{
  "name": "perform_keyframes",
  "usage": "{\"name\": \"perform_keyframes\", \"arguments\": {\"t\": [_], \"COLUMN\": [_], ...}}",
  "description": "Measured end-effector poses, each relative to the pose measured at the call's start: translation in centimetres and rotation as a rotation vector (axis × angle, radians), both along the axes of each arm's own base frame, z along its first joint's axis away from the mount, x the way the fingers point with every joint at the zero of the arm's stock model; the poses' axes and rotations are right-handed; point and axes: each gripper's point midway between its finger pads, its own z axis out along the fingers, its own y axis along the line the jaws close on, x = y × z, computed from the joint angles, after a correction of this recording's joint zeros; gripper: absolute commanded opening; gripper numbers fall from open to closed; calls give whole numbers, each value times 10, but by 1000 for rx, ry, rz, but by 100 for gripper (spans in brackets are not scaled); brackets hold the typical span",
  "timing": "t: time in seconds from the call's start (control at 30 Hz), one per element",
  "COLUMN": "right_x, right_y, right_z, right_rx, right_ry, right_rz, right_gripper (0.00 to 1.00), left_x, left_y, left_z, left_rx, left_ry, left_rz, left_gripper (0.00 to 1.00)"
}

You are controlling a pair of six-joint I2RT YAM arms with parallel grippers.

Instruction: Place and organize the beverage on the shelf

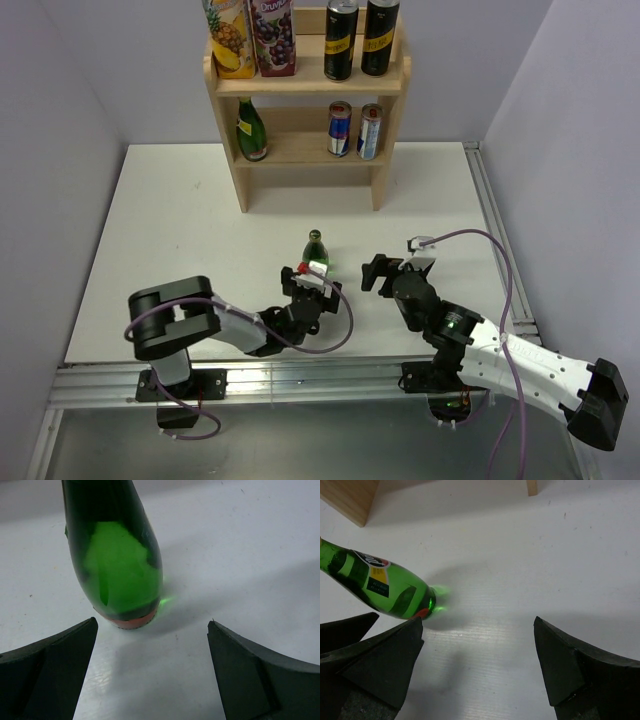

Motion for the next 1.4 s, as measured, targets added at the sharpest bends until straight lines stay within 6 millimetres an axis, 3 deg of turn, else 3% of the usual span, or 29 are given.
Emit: {"name": "perform_keyframes", "arguments": {"t": [0.17, 0.53, 0.93, 1.1, 1.2, 1.23, 1.27, 1.4], "right_x": [0, 0, 0, 0, 0, 0, 0, 0], "right_y": [0, 0, 0, 0, 1, 1, 1, 1], "right_z": [0, 0, 0, 1, 2, 2, 2, 3], "right_rx": [1, 1, 1, 2, 6, 8, 8, 9], "right_ry": [-1, -1, -1, -2, -5, -6, -7, -8], "right_rz": [0, 2, 2, 2, 2, 3, 3, 3], "right_gripper": [99, 99, 99, 99, 99, 99, 99, 99], "left_x": [17, 70, 96, 105, 109, 110, 110, 114], "left_y": [-6, -8, -5, 0, -1, -2, -3, -2], "left_z": [-7, 1, -15, -15, -15, -15, -15, -15], "left_rx": [-1, -63, -47, -57, -70, -76, -77, -80], "left_ry": [-47, -88, -75, -80, -81, -80, -81, -74], "left_rz": [67, 165, 187, 210, 213, 208, 204, 215], "left_gripper": [99, 99, 97, 89, 74, 46, 35, 17]}}
